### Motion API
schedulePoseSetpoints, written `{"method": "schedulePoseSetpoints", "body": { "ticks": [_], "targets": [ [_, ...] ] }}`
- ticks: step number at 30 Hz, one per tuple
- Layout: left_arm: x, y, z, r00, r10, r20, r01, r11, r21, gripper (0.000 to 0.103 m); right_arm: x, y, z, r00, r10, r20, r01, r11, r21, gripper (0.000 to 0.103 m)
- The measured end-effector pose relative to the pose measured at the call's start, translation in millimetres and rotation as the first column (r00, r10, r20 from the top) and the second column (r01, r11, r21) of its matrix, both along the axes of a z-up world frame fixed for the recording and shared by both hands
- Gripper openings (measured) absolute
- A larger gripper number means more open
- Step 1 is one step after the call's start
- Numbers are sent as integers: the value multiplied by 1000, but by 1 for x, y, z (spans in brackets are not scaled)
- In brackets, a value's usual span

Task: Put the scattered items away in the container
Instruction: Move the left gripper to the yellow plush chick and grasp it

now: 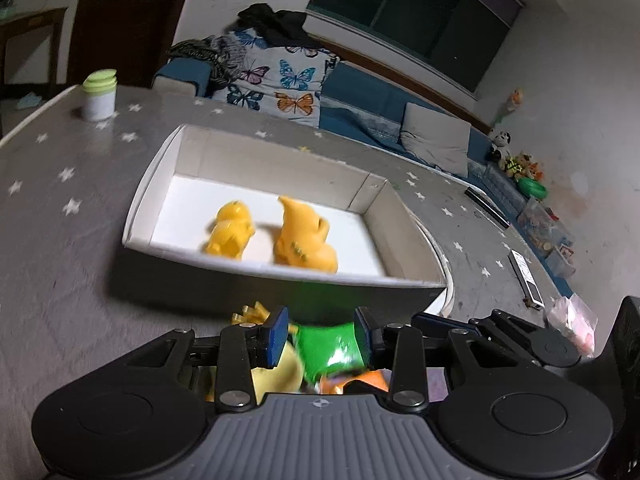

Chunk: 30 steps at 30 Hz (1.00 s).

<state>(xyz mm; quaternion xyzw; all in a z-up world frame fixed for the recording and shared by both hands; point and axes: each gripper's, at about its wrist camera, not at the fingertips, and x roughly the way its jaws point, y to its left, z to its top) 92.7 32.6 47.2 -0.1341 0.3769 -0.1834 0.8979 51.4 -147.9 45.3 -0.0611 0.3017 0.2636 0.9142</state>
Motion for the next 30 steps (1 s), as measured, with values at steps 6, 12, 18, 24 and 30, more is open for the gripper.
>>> {"method": "schedulePoseSetpoints", "body": {
  "ticks": [6, 12, 18, 24, 30],
  "targets": [
    [-15, 12, -8, 999, 39, -20, -39, 999, -31, 39, -15, 12, -11, 999, 41, -4, -41, 999, -8, 84],
    [-26, 20, -12, 997, 70, -13, -70, 997, -26, 39, -25, 19, -19, 998, 62, -13, -62, 998, -13, 85],
    [-30, 27, -12, 995, 95, -6, -95, 995, -28, 39, -29, 28, -23, 996, 89, -13, -89, 996, -22, 85],
    [-29, 34, -15, 994, 113, -7, -113, 993, -29, 39, -27, 40, -25, 993, 117, -1, -117, 993, -34, 85],
    [-25, 37, -18, 996, 94, -10, -94, 995, -31, 39, -17, 57, -30, 989, 149, 4, -148, 987, -64, 85]
  ]
}}
